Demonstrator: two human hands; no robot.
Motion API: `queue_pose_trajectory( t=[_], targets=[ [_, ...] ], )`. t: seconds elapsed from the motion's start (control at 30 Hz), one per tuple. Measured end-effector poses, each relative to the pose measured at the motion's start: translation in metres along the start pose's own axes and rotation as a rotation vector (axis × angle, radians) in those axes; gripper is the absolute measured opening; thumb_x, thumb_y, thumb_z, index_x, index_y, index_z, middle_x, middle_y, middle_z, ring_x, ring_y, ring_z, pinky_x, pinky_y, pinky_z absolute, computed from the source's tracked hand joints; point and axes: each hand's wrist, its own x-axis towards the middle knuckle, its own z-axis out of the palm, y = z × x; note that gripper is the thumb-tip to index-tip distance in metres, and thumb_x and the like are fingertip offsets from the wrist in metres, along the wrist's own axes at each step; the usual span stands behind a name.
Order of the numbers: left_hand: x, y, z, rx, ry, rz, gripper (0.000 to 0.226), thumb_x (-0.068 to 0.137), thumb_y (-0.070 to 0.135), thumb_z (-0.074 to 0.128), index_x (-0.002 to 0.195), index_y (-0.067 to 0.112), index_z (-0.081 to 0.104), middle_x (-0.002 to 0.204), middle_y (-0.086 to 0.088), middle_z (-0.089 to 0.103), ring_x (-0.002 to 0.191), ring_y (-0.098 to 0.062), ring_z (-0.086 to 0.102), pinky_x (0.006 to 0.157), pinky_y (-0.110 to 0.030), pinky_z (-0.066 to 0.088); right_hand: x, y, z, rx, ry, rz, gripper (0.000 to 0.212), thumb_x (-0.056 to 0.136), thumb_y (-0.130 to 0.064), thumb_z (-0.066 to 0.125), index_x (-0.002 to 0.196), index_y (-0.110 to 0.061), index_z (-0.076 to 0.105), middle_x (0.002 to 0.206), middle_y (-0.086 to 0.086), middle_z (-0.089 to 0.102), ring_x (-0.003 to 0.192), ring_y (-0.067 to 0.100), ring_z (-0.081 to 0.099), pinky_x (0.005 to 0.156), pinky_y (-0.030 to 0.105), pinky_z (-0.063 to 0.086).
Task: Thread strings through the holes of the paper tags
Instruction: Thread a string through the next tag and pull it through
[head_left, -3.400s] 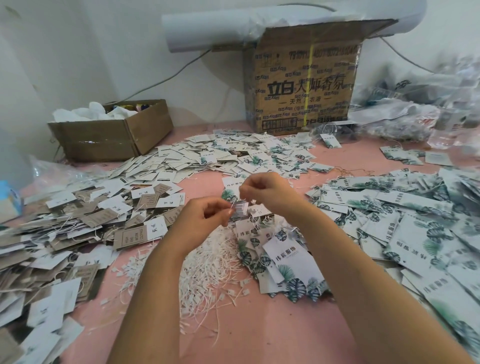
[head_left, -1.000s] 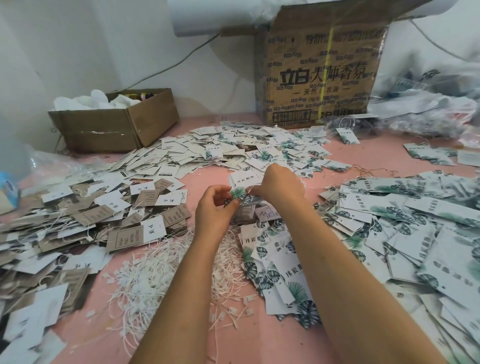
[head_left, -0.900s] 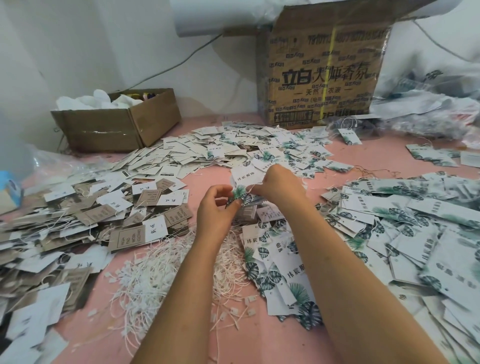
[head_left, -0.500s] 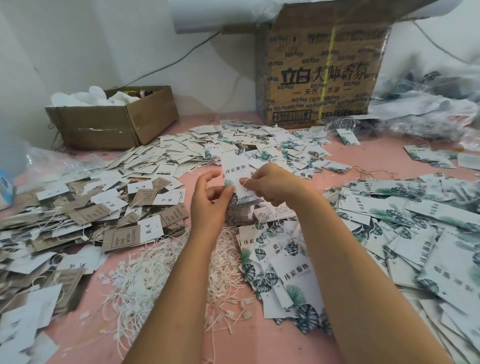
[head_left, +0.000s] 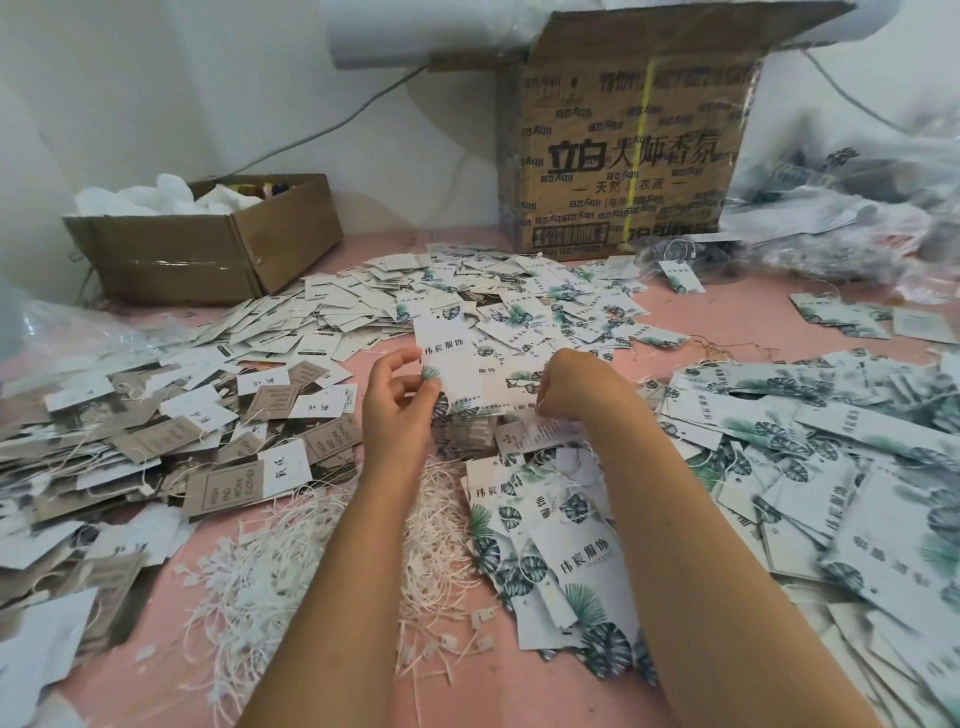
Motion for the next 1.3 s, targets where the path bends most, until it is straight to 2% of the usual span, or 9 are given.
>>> queue_pose_trajectory(
  t=[0.2, 0.47, 0.53, 0.63, 0.73, 0.83, 1.0, 1.13, 1.3],
  targets=[
    [0.001, 0.0, 0.0, -0.005, 0.014, -0.019, 0.03, 0.09, 0.008, 0.058, 0.1, 0.037, 0.054, 0.086, 0.007, 0.061, 0.068, 0.004, 0.055, 0.053, -0.012, 0.044, -0.008, -0.001, -0.01, -0.024, 0.008, 0.032, 0.027, 0.079, -0.007, 0.069, 0.105, -0.006, 0.063, 0.096, 0.008, 0.066, 0.089, 0.024, 0.061, 0.085, 0.04, 0.052],
    [-0.002, 0.001, 0.001, -0.007, -0.006, -0.031, 0.029, 0.09, 0.008, 0.058, 0.108, 0.031, 0.055, 0.087, 0.005, 0.06, 0.075, -0.004, 0.055, 0.06, -0.018, 0.042, -0.022, -0.002, -0.013, -0.139, -0.191, 0.032, 0.033, 0.072, -0.012, 0.077, 0.102, -0.005, 0.064, 0.102, 0.008, 0.066, 0.097, 0.027, 0.061, 0.089, 0.043, 0.05],
    [-0.003, 0.001, 0.001, 0.004, -0.025, -0.031, 0.03, 0.089, 0.007, 0.058, 0.108, 0.03, 0.055, 0.087, 0.002, 0.06, 0.077, -0.008, 0.055, 0.063, -0.02, 0.042, -0.024, -0.003, -0.01, -0.179, -0.234, 0.025, 0.026, 0.074, -0.014, 0.077, 0.092, -0.005, 0.061, 0.099, 0.007, 0.065, 0.096, 0.026, 0.061, 0.09, 0.042, 0.05],
    [-0.005, 0.0, 0.001, 0.01, -0.041, -0.017, 0.031, 0.089, 0.005, 0.058, 0.107, 0.03, 0.054, 0.084, 0.001, 0.059, 0.079, -0.012, 0.055, 0.068, -0.024, 0.045, -0.021, -0.004, -0.007, -0.167, -0.179, 0.006, 0.026, 0.081, -0.019, 0.071, 0.073, -0.007, 0.049, 0.084, 0.005, 0.06, 0.084, 0.025, 0.06, 0.084, 0.038, 0.052],
    [-0.005, -0.002, 0.0, 0.02, -0.046, -0.009, 0.032, 0.088, 0.005, 0.059, 0.106, 0.031, 0.054, 0.08, 0.003, 0.058, 0.077, -0.013, 0.054, 0.067, -0.025, 0.045, -0.016, -0.004, -0.003, -0.061, -0.083, 0.024, 0.026, 0.088, -0.031, 0.062, 0.086, -0.007, 0.052, 0.074, 0.003, 0.053, 0.082, 0.024, 0.057, 0.076, 0.035, 0.05],
    [-0.004, -0.004, -0.001, 0.028, -0.057, -0.006, 0.035, 0.087, 0.006, 0.06, 0.108, 0.033, 0.054, 0.077, 0.006, 0.059, 0.075, -0.011, 0.055, 0.065, -0.022, 0.047, -0.016, -0.002, 0.006, -0.053, 0.012, 0.052, 0.037, 0.086, -0.044, 0.061, 0.083, -0.011, 0.045, 0.069, 0.001, 0.045, 0.078, 0.023, 0.051, 0.066, 0.031, 0.042],
    [-0.004, -0.005, -0.002, 0.029, -0.079, 0.008, 0.041, 0.085, 0.006, 0.065, 0.118, 0.03, 0.056, 0.073, 0.011, 0.061, 0.072, -0.003, 0.058, 0.064, -0.011, 0.046, -0.014, 0.003, 0.013, -0.013, 0.05, 0.094, 0.031, 0.084, -0.035, 0.067, 0.088, -0.012, 0.047, 0.082, 0.003, 0.053, 0.08, 0.022, 0.053, 0.065, 0.031, 0.043],
    [-0.004, -0.006, -0.001, 0.032, -0.079, 0.002, 0.044, 0.084, 0.007, 0.066, 0.123, 0.024, 0.057, 0.079, 0.01, 0.062, 0.075, -0.002, 0.059, 0.066, -0.012, 0.045, -0.012, 0.007, 0.014, 0.072, 0.061, 0.098, 0.028, 0.083, -0.028, 0.07, 0.092, -0.009, 0.052, 0.091, 0.005, 0.061, 0.082, 0.021, 0.056, 0.081, 0.035, 0.052],
    [-0.004, -0.005, -0.001, 0.016, -0.081, -0.015, 0.041, 0.083, 0.005, 0.066, 0.12, 0.022, 0.058, 0.084, 0.009, 0.062, 0.079, -0.004, 0.061, 0.063, -0.012, 0.046, -0.011, 0.01, 0.01, 0.191, 0.055, 0.086, 0.029, 0.079, -0.026, 0.073, 0.073, -0.009, 0.05, 0.07, 0.003, 0.054, 0.066, 0.017, 0.052, 0.072, 0.032, 0.052]
  ],
)
